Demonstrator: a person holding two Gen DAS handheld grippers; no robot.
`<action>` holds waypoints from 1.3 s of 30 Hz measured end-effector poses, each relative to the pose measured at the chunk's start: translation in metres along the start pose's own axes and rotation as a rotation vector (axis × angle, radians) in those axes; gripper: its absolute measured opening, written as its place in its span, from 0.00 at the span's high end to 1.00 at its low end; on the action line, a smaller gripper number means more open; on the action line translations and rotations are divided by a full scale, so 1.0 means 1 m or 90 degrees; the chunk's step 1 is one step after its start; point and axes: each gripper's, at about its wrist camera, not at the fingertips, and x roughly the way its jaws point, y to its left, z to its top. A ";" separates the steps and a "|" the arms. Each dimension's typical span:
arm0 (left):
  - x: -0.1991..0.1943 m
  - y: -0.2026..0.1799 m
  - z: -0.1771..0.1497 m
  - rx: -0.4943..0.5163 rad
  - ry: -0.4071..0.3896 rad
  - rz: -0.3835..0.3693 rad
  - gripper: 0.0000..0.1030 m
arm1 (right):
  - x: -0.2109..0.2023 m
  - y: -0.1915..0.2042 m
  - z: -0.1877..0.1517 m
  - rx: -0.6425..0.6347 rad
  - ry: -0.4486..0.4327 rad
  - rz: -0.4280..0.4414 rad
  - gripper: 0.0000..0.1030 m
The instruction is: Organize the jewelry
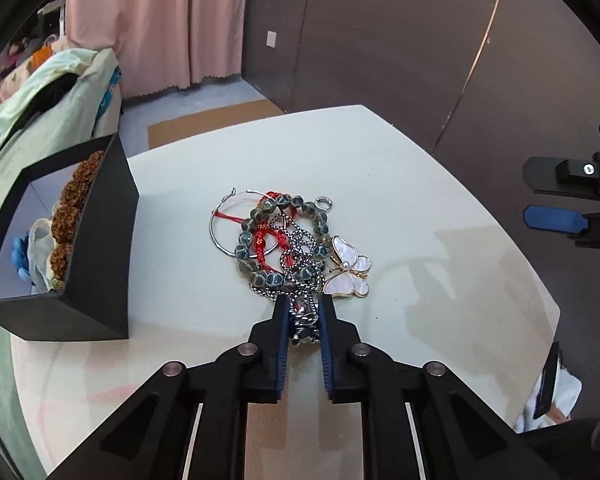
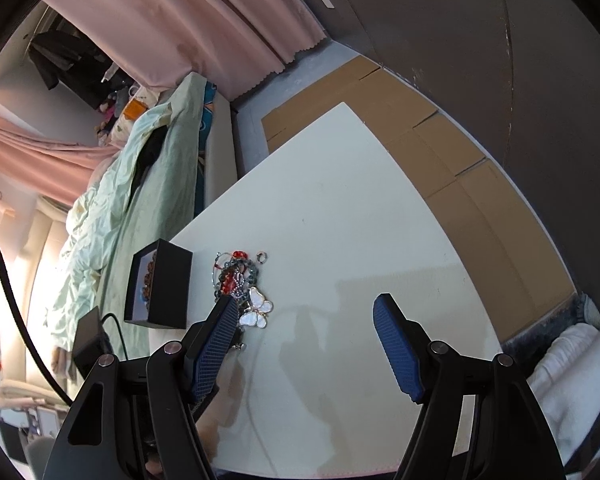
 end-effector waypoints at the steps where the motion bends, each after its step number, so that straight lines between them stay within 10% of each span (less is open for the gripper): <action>1: -0.002 0.000 0.000 -0.002 -0.002 -0.001 0.87 | 0.001 0.000 -0.001 -0.002 0.001 -0.001 0.31; 24: -0.104 0.033 0.021 -0.100 -0.170 -0.058 0.87 | 0.055 0.043 -0.011 -0.096 0.063 -0.029 0.31; 39: -0.157 0.073 0.017 -0.158 -0.246 -0.059 0.87 | 0.088 0.072 -0.028 -0.329 0.109 -0.124 0.31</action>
